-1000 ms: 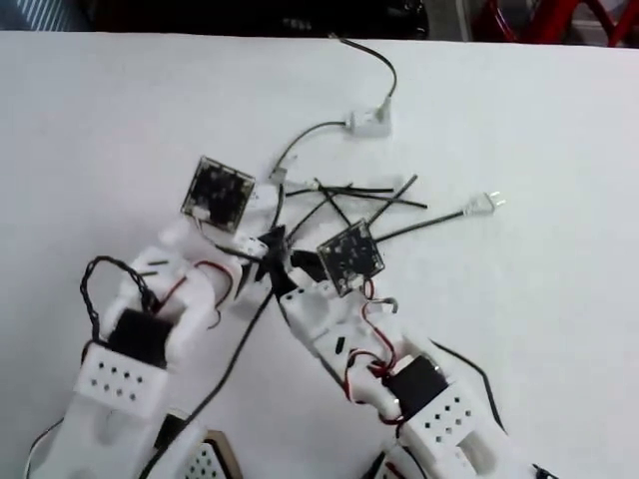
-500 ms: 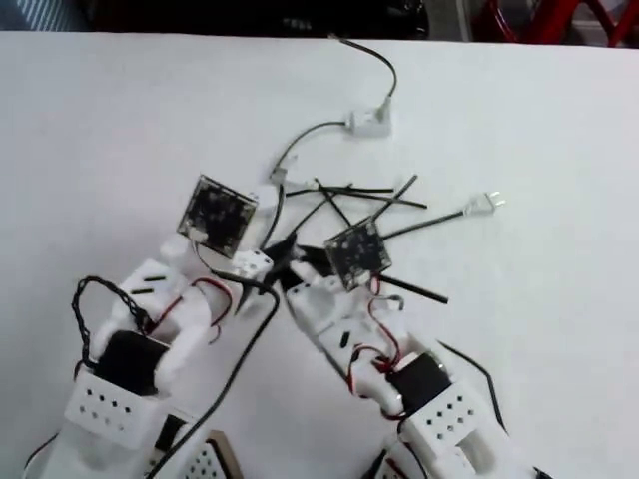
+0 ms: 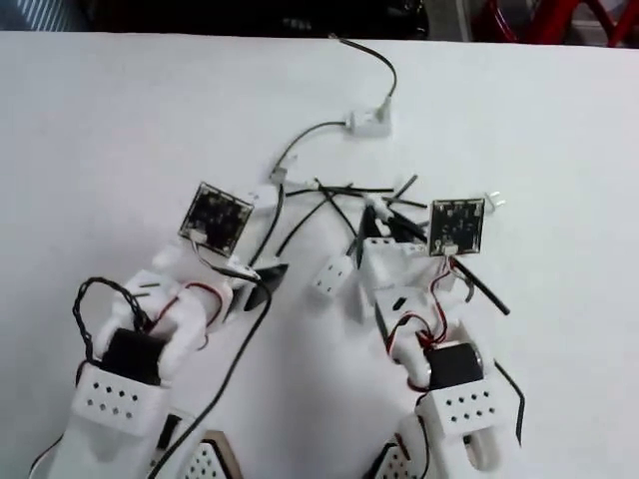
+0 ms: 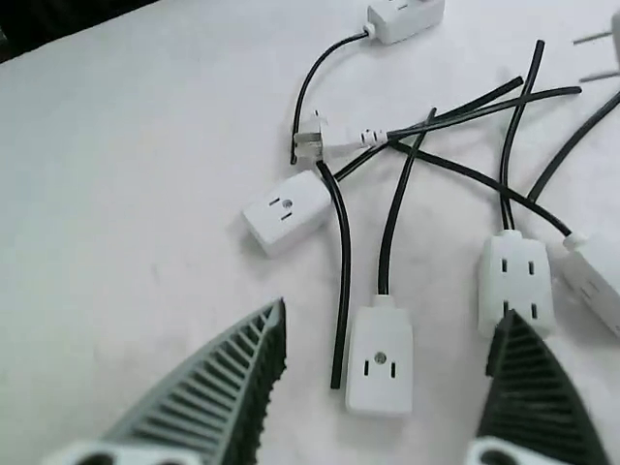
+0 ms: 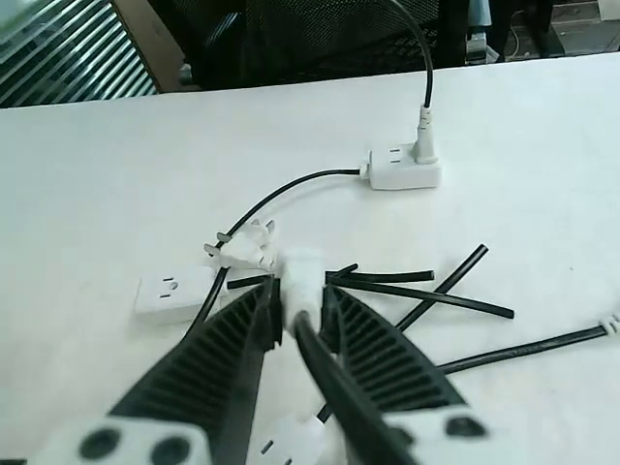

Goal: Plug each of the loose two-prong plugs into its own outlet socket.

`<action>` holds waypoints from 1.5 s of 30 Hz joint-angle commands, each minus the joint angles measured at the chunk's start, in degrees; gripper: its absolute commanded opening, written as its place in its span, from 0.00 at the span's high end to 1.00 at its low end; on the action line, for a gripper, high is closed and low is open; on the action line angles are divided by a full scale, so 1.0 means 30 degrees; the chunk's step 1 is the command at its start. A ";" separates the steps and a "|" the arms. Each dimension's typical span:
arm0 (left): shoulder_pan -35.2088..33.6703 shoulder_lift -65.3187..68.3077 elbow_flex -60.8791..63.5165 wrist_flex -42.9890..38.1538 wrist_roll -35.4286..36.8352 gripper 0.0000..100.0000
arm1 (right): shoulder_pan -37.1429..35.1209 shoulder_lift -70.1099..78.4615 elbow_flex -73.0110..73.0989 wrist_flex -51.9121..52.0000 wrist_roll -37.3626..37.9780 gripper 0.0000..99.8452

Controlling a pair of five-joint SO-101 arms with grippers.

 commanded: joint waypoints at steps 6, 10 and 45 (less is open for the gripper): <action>-0.0103 0.9363 -0.4923 0.0762 -0.0469 0.67 | 0.0278 -0.0161 0.0733 -0.2212 -0.0176 0.98; 0.0366 1.3201 -0.7004 0.1846 -0.1934 0.67 | 0.0718 -0.0161 0.0733 -0.2271 -0.0205 0.98; -0.1949 2.1084 -1.3451 0.6300 -0.4396 0.72 | 0.1392 -0.0161 0.0733 -0.2271 -0.0088 0.98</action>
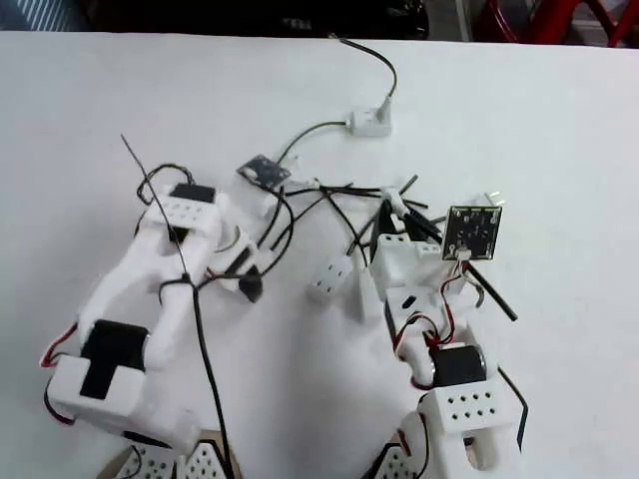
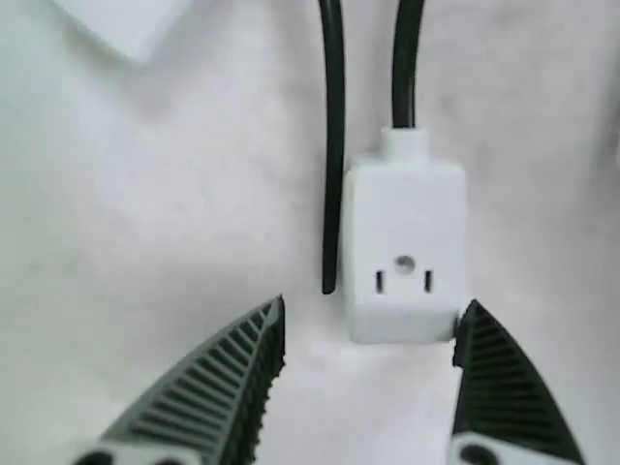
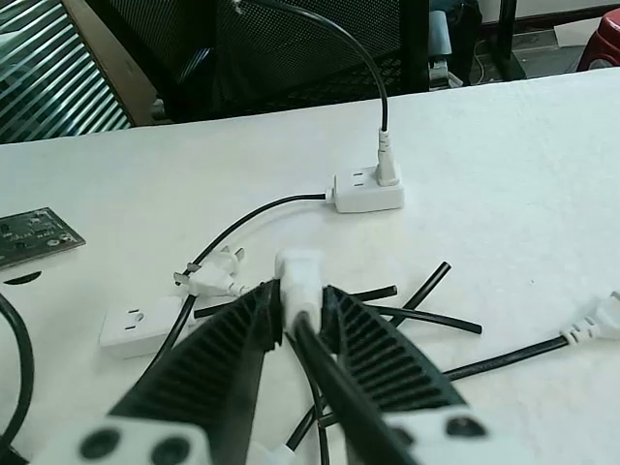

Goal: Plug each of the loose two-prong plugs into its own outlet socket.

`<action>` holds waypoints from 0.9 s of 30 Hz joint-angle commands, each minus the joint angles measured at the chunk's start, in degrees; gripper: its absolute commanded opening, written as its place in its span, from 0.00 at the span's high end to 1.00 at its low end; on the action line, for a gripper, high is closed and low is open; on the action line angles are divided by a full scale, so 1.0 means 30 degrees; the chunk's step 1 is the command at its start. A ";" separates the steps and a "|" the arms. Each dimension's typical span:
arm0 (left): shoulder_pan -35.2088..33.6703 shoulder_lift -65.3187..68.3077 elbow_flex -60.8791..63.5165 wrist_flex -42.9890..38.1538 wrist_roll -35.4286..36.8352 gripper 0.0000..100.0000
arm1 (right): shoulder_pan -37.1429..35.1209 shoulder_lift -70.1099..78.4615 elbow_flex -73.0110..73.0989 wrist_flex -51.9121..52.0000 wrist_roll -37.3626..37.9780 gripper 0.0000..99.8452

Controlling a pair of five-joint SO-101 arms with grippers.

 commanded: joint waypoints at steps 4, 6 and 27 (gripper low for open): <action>0.1685 -0.5553 0.0850 0.1114 0.0938 0.71 | 0.0103 -0.0161 -0.0147 -0.0454 -0.0088 0.98; 0.2828 -0.6491 0.2051 0.0762 0.0967 0.71 | 0.0103 -0.0161 -0.0147 -0.0454 -0.0088 0.98; 0.0220 0.3590 -0.3927 0.0527 0.0791 0.79 | 0.0103 -0.0161 -0.0147 -0.0366 -0.0088 0.98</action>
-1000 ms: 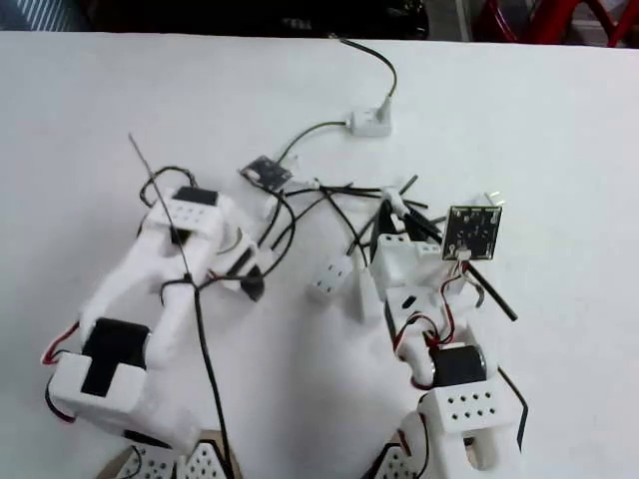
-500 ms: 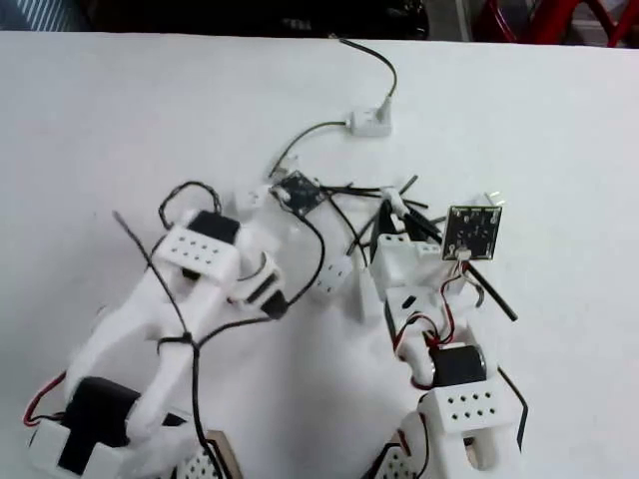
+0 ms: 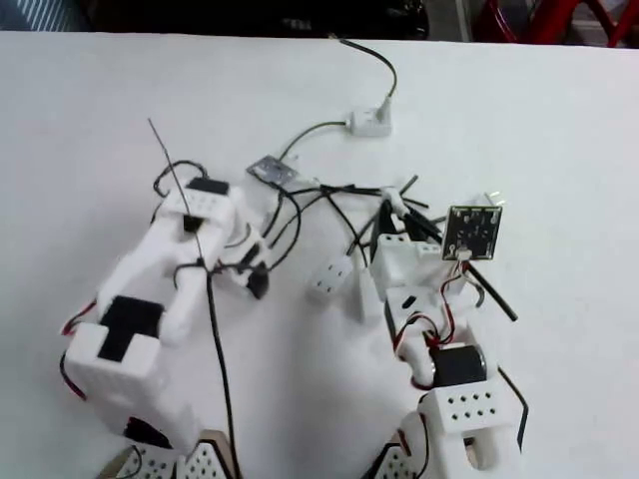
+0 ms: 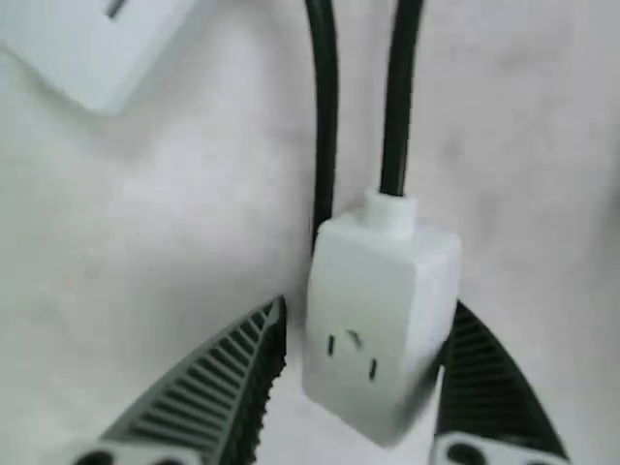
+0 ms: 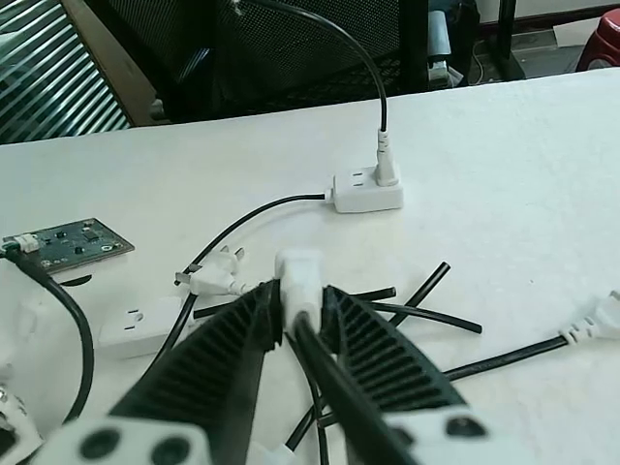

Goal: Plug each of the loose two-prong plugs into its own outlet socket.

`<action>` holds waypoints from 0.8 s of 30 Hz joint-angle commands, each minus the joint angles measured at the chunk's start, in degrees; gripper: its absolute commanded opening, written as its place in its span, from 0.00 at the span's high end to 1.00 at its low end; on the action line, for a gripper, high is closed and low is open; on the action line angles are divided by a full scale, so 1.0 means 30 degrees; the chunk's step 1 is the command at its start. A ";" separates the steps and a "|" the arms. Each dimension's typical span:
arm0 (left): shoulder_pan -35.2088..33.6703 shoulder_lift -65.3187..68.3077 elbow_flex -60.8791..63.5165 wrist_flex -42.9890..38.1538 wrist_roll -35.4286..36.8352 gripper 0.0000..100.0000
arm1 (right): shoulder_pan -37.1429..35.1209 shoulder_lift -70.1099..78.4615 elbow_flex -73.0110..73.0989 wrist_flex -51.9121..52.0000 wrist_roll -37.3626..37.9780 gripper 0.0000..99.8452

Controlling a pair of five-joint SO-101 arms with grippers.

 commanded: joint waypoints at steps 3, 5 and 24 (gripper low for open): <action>-0.0308 0.0366 -0.1788 0.0469 -0.0117 0.82 | 0.0073 -0.0161 -0.0147 -0.0366 -0.0059 0.98; -0.0308 0.0337 -0.1817 0.0469 -0.0088 0.84 | 0.0073 -0.0161 -0.0147 -0.0366 -0.0059 0.98; 0.2945 -0.8190 0.1963 0.2960 0.0059 0.98 | 0.0073 -0.0161 -0.0147 -0.0366 -0.0059 0.98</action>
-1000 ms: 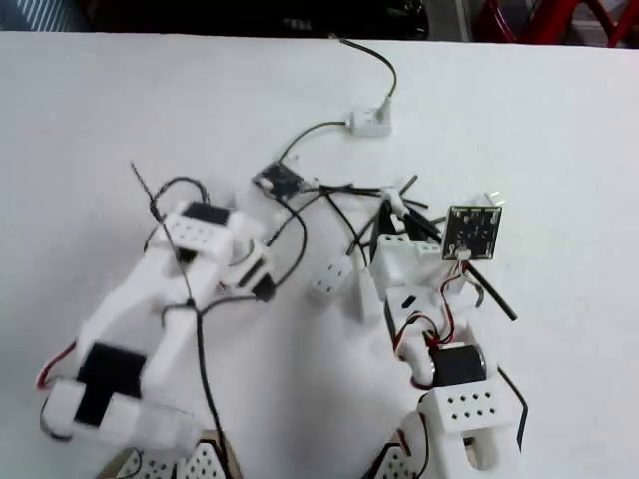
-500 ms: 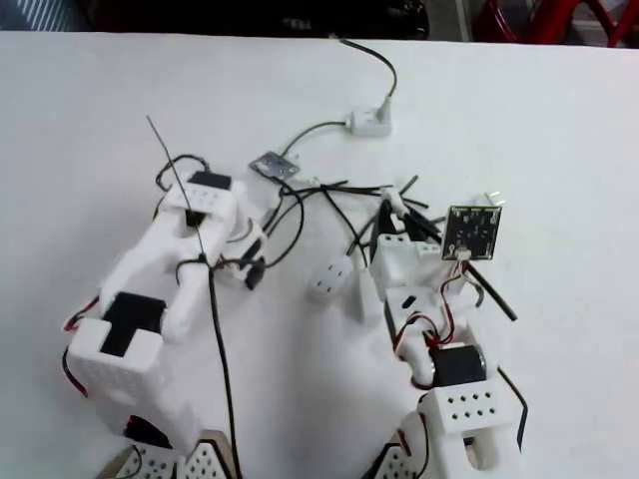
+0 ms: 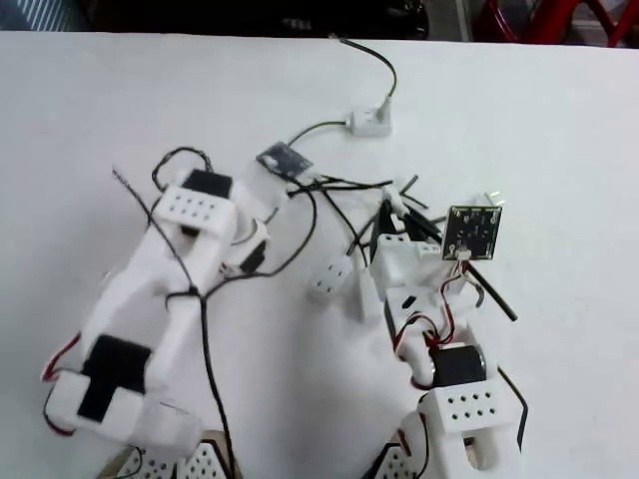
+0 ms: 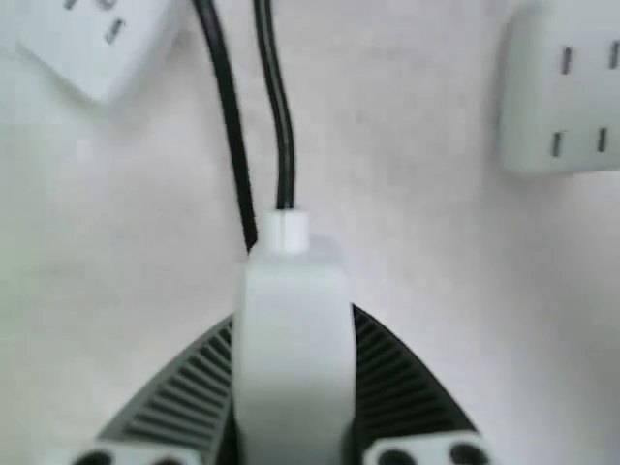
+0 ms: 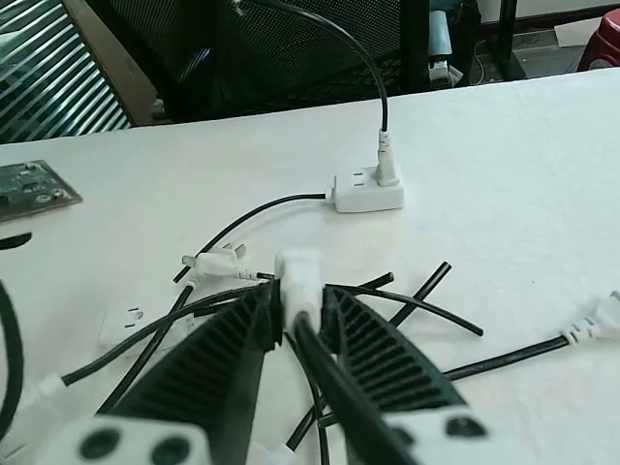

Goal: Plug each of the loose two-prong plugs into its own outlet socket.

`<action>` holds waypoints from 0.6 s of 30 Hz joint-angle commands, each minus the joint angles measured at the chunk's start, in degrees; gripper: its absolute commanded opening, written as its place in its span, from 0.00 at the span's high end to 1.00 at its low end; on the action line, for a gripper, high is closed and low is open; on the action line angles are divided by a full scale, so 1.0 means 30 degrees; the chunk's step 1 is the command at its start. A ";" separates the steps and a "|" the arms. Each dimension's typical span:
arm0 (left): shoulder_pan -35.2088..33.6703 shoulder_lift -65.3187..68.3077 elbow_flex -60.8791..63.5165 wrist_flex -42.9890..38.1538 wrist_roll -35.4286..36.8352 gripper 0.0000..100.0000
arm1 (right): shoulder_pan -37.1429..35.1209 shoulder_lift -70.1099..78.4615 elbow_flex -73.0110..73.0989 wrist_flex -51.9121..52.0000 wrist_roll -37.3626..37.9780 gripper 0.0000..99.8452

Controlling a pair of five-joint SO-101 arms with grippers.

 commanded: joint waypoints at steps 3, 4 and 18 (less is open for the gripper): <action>0.2330 -0.4322 0.3165 -0.0762 0.0293 0.98 | 0.0132 -0.0161 -0.0147 -0.0366 -0.0059 0.98; 0.2476 -0.4440 0.3692 -0.1201 0.0674 0.98 | 0.0132 -0.0161 -0.0147 -0.0366 -0.0059 0.98; 0.1626 -0.4615 0.7502 -0.4601 0.1377 0.71 | 0.0103 -0.0161 -0.0147 -0.0337 -0.0059 0.98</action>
